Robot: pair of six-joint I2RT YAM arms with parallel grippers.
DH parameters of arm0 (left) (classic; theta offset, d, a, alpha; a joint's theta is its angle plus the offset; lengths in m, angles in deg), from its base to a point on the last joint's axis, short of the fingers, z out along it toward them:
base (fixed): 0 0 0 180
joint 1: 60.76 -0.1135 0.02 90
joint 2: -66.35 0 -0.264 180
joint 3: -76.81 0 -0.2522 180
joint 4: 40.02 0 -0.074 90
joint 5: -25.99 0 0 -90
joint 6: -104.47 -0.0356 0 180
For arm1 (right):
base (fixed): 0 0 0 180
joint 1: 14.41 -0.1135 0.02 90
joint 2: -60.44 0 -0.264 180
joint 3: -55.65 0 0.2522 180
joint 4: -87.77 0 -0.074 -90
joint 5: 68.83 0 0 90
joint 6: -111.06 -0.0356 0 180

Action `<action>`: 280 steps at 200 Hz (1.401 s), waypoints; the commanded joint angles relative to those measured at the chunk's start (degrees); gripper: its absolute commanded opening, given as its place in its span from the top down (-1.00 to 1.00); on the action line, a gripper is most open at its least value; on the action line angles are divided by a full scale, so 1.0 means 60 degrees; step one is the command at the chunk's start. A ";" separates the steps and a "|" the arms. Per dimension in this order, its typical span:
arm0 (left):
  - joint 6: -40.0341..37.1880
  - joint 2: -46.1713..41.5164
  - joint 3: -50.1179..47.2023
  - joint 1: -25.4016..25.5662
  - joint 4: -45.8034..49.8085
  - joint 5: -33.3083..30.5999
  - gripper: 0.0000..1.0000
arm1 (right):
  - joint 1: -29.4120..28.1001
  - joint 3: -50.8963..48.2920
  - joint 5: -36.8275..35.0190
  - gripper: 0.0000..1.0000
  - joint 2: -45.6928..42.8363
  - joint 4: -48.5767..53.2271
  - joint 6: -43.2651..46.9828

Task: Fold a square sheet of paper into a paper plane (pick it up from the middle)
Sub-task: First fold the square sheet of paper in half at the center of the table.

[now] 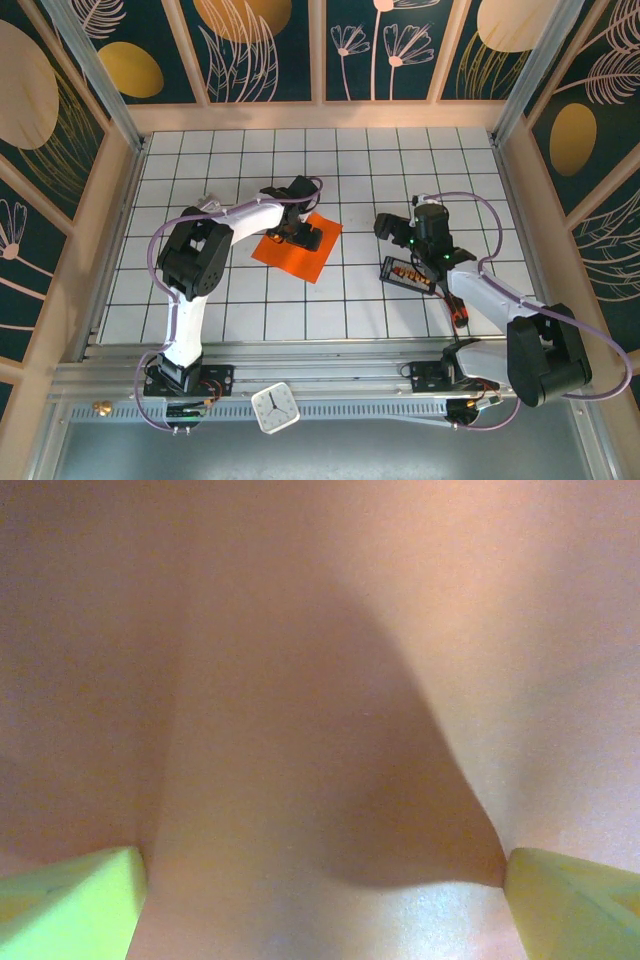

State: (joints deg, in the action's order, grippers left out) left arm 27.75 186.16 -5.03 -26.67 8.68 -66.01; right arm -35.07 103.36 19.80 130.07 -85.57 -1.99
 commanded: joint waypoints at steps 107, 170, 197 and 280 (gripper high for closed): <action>0.5195 -0.4085 -0.4396 -0.0004 -0.8128 0.5914 0.33 | 0.0240 0.0649 0.0643 -0.96 -0.0307 0.0831 0.0176; 0.9556 -0.3667 -0.7443 -0.0022 -1.4345 0.6778 0.59 | 0.0463 0.0497 0.4009 -0.88 -0.0852 0.0634 -0.0226; 0.9163 -0.2855 -0.7716 -0.0026 -1.4233 0.6625 0.58 | -0.0105 0.0258 0.4480 -0.70 -0.0322 0.0279 -0.0823; 0.8144 -0.1926 -0.8264 -0.0020 -1.3182 0.5940 0.48 | -0.1331 0.0212 0.4779 -0.19 0.2549 -0.2364 -0.2353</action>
State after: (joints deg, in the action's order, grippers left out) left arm 79.63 173.36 -53.80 -26.85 -71.38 -29.14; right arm -40.52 103.01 46.58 141.02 -92.21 -12.83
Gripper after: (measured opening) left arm 0.254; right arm 0.625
